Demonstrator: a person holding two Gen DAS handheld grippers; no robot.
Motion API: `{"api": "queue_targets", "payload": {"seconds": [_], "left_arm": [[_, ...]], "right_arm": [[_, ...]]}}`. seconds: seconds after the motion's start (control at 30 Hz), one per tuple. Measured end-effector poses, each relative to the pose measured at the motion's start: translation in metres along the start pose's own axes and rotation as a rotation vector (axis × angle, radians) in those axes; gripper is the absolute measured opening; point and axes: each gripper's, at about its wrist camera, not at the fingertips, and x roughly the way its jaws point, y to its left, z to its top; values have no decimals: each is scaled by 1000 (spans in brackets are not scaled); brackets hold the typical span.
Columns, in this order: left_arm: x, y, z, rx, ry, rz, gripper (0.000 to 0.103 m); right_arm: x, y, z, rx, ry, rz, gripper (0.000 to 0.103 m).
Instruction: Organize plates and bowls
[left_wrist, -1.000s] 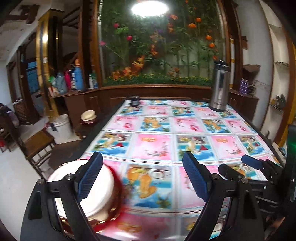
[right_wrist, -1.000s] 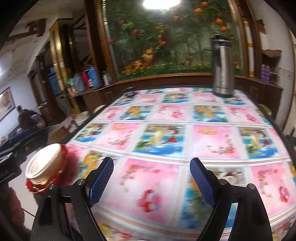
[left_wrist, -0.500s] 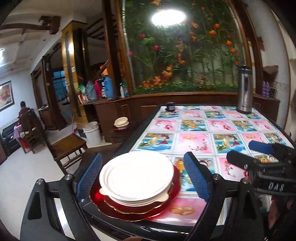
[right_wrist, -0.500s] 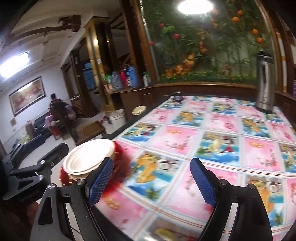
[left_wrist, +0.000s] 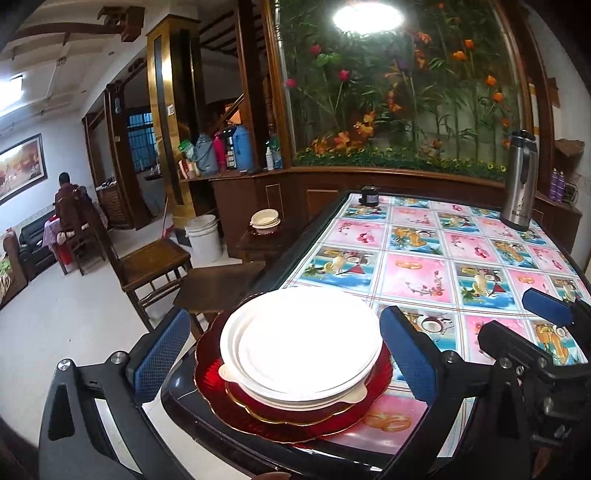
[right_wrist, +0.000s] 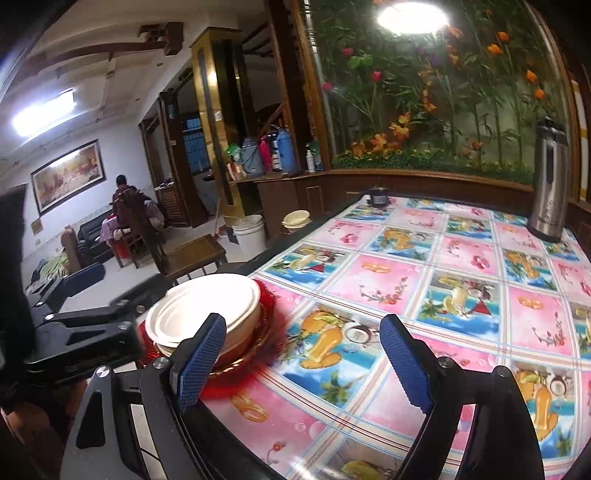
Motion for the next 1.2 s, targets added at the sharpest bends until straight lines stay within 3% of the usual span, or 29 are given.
{"api": "queue_targets", "payload": {"seconds": [1.2], "left_arm": [[8,48,-14,-84,78,96,103]], "right_arm": [[10,37,-11,-69,19,70,87]]}}
